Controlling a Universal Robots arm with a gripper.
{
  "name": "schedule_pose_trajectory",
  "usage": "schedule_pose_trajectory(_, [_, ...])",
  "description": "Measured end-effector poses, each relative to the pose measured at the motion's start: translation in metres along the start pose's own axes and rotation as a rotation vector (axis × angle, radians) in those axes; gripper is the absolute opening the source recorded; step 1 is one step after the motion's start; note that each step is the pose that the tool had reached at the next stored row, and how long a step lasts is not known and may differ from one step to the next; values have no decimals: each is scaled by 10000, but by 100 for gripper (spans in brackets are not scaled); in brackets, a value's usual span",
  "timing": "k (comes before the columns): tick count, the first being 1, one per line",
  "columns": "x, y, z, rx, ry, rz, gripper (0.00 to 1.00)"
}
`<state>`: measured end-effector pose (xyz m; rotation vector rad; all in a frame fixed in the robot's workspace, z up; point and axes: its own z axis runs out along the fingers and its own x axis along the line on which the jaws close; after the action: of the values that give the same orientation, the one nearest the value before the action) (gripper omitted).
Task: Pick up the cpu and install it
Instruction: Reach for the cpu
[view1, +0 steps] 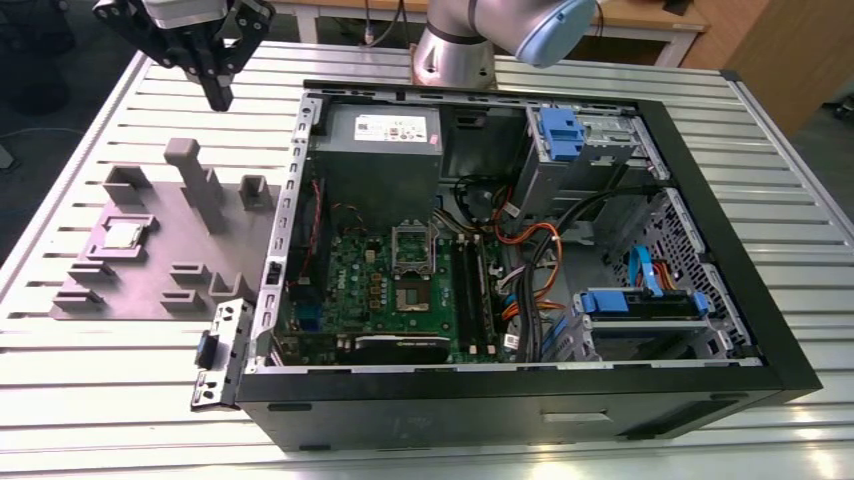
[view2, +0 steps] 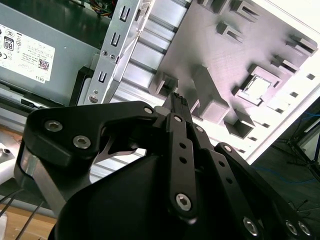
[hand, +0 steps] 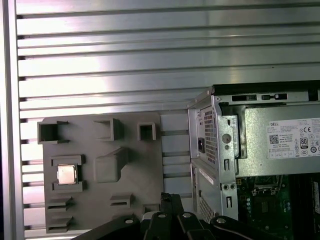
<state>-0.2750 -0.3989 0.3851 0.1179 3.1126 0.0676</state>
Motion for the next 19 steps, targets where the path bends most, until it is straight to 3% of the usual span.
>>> schedule_pose_trajectory(19, [85,-6,-2,0,0,1,10])
